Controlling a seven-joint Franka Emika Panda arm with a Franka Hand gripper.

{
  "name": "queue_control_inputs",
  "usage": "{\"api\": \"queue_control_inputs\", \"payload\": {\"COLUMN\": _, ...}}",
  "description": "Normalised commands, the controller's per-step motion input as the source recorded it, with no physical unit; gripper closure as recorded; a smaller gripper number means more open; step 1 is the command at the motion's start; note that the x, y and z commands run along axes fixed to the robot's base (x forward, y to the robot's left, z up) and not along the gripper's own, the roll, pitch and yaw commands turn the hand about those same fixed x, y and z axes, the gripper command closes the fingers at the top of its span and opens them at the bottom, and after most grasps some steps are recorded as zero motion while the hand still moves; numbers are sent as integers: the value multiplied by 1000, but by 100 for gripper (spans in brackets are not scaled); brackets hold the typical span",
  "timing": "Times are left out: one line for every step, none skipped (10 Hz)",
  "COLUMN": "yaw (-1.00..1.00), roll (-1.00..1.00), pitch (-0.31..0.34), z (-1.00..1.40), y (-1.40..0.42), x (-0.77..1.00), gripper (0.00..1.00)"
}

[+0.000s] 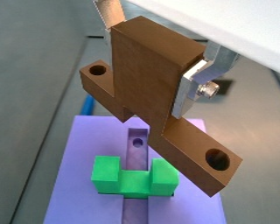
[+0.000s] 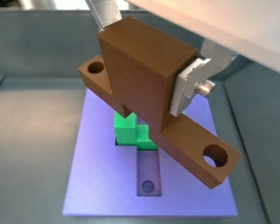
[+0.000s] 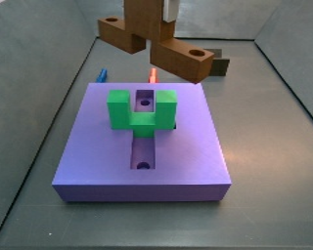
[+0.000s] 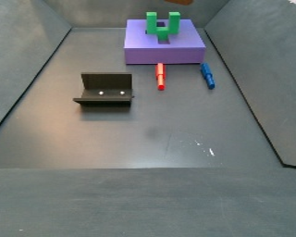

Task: Pick up the brown object. Move up. Move to above the board. Insert the brown object.
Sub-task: Insert the brown object.

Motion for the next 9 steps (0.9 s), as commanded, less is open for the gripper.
{"api": "queue_control_inputs", "payload": {"yaw": -991, "roll": -149, "pitch": -113, "z": 0, "y": -20, "x": 0, "gripper": 100}}
{"api": "queue_control_inputs", "payload": {"yaw": -1000, "roll": -127, "pitch": -100, "z": 0, "y": -17, "x": 0, "gripper": 100}}
{"api": "queue_control_inputs", "payload": {"yaw": -1000, "roll": -67, "pitch": -73, "z": 0, "y": -37, "x": 0, "gripper": 100}}
{"api": "queue_control_inputs", "payload": {"yaw": -1000, "roll": 17, "pitch": 0, "z": -40, "y": -143, "x": 0, "gripper": 100}}
{"api": "queue_control_inputs", "payload": {"yaw": -1000, "roll": 17, "pitch": 0, "z": -40, "y": -143, "x": 0, "gripper": 100}}
{"api": "queue_control_inputs", "payload": {"yaw": -1000, "roll": 21, "pitch": 0, "z": -54, "y": -140, "x": 0, "gripper": 100}}
{"api": "queue_control_inputs", "payload": {"yaw": -923, "roll": 49, "pitch": -10, "z": -140, "y": -260, "x": 31, "gripper": 100}}
{"api": "queue_control_inputs", "payload": {"yaw": -894, "roll": 67, "pitch": -19, "z": -191, "y": -300, "x": 49, "gripper": 100}}
{"api": "queue_control_inputs", "payload": {"yaw": -866, "roll": 81, "pitch": -19, "z": -217, "y": -334, "x": 54, "gripper": 100}}
